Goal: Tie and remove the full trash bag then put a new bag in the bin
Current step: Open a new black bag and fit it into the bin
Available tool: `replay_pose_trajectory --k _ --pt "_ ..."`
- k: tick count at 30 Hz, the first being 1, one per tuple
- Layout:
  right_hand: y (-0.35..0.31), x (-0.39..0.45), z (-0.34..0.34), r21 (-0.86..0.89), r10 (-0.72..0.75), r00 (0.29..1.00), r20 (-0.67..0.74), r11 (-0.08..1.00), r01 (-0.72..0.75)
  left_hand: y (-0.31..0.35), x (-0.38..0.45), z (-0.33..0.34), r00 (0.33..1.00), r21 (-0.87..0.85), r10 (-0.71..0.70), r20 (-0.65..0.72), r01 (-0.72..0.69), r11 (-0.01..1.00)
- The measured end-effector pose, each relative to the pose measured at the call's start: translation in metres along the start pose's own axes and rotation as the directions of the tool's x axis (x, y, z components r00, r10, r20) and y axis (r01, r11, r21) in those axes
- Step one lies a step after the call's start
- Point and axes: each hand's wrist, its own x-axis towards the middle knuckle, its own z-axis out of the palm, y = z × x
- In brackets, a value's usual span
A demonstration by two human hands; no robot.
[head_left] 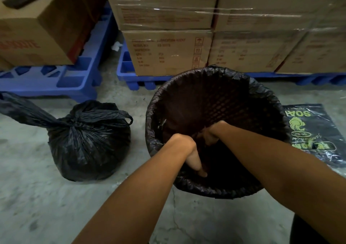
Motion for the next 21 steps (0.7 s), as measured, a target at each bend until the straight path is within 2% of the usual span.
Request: replay_pose_trajectory --k 2,4,5,7,8,9,11,12,14,15,16,17,19,20,21 --pt "0.007 0.001 -0.003 0.127 -0.027 0.999 -0.045 0.991 0.032 -0.006 0.004 0.001 0.997 -0.06 -0.064 0.052 0.068 0.996" --pt "0.011 -0.009 -0.011 0.259 0.015 0.993 -0.121 0.966 0.017 -0.006 -0.007 -0.005 0.999 -0.071 -0.029 0.042 0.032 0.997" --pt "0.012 -0.013 -0.016 0.307 0.045 0.984 -0.173 0.952 0.01 -0.007 -0.014 -0.009 1.0 -0.055 0.022 -0.009 -0.022 0.998" --pt "0.018 -0.032 -0.027 0.356 0.109 0.931 -0.349 0.934 0.024 -0.002 -0.028 -0.02 0.96 -0.063 0.102 -0.26 -0.122 0.991" --pt "0.022 -0.047 -0.034 0.36 0.146 0.873 -0.466 0.932 0.037 0.001 -0.038 -0.026 0.889 -0.062 0.102 -0.446 -0.145 0.987" --pt "0.025 -0.061 -0.038 0.373 0.183 0.793 -0.581 0.926 0.06 0.003 -0.047 -0.031 0.777 -0.021 0.097 -0.622 -0.14 0.99" --pt "0.037 -0.086 -0.041 0.336 0.218 0.566 -0.795 0.935 0.112 0.005 -0.062 -0.039 0.481 0.089 0.078 -0.873 0.0 0.996" --pt "0.044 -0.095 -0.042 0.28 0.206 0.451 -0.868 0.954 0.104 0.004 -0.069 -0.041 0.332 0.105 0.062 -0.941 0.111 0.988" --pt "0.061 -0.108 -0.043 0.23 0.212 0.262 -0.941 0.973 0.037 -0.005 -0.08 -0.043 0.082 -0.027 -0.047 -0.996 0.231 0.973" --pt "0.068 -0.111 -0.043 0.253 0.242 0.246 -0.939 0.967 0.016 -0.015 -0.079 -0.04 0.022 -0.133 -0.143 -0.99 0.237 0.962" --pt "0.079 -0.122 -0.044 0.32 0.302 0.289 -0.908 0.947 0.019 -0.017 -0.086 -0.042 0.02 -0.234 -0.244 -0.97 0.227 0.946" --pt "0.085 -0.124 -0.045 0.378 0.333 0.392 -0.857 0.925 0.04 -0.027 -0.087 -0.041 0.062 -0.339 -0.354 -0.933 0.178 0.924" --pt "0.098 -0.128 -0.044 0.504 0.353 0.634 -0.688 0.861 0.067 -0.043 -0.087 -0.043 0.222 -0.52 -0.507 -0.833 0.0 0.854" --pt "0.105 -0.129 -0.038 0.577 0.377 0.697 -0.61 0.814 0.065 -0.047 -0.088 -0.043 0.287 -0.562 -0.522 -0.803 -0.077 0.823" --pt "0.11 -0.13 -0.032 0.65 0.419 0.715 -0.56 0.757 0.065 -0.051 -0.087 -0.044 0.313 -0.557 -0.501 -0.807 -0.12 0.822"
